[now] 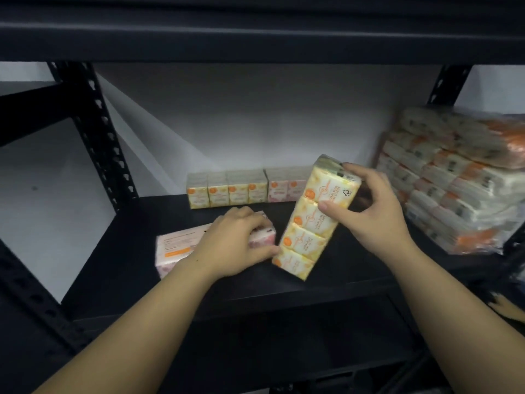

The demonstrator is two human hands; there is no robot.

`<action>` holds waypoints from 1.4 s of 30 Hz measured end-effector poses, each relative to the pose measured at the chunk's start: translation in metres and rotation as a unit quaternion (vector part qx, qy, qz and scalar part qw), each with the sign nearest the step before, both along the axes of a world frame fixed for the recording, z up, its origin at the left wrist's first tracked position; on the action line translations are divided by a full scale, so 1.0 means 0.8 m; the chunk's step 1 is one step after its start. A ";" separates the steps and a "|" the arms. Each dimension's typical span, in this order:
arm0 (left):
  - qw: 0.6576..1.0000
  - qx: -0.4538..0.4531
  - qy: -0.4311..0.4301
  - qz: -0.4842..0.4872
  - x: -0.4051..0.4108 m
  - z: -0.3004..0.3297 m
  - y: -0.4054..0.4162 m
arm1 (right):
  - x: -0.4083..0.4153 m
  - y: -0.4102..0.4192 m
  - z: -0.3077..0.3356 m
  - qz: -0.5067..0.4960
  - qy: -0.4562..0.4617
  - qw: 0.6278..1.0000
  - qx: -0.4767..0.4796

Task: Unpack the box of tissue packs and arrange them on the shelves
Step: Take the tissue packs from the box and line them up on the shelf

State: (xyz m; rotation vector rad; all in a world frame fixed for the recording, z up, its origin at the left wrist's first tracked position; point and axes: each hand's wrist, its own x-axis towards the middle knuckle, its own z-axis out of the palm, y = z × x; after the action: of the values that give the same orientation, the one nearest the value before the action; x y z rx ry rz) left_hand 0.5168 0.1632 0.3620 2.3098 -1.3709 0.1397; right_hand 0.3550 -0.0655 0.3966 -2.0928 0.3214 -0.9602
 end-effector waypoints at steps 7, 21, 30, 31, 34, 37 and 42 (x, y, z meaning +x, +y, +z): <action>0.995 0.071 0.022 -0.068 -0.027 0.003 -0.067 | -0.048 -0.060 -0.017 -0.052 0.032 0.998 0.003; 0.997 0.081 -0.016 0.010 -0.030 -0.008 -0.092 | -0.068 -0.121 -0.113 -0.032 0.124 0.982 0.136; 0.992 0.057 0.007 0.114 -0.022 0.002 -0.046 | -0.023 -0.078 -0.082 -0.054 0.186 0.979 -0.068; 0.987 0.070 -0.010 0.145 -0.018 0.001 -0.038 | -0.019 -0.075 -0.082 -0.060 0.196 0.976 -0.079; 0.956 0.146 -0.056 0.248 -0.004 -0.006 -0.010 | -0.010 -0.067 -0.086 -0.098 0.197 0.971 -0.089; 0.942 0.186 -0.067 0.273 0.004 -0.012 0.020 | 0.008 -0.057 -0.087 -0.134 0.203 0.965 -0.100; 0.960 0.157 -0.048 0.226 -0.005 -0.006 0.046 | 0.058 -0.026 -0.079 -0.121 0.232 0.956 -0.130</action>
State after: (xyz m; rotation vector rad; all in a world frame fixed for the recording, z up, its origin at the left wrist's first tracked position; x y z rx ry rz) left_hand 0.5124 0.2003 0.3573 2.8913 -0.9346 0.1871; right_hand 0.4011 -0.0864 0.3335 -2.5604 0.7395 -0.6584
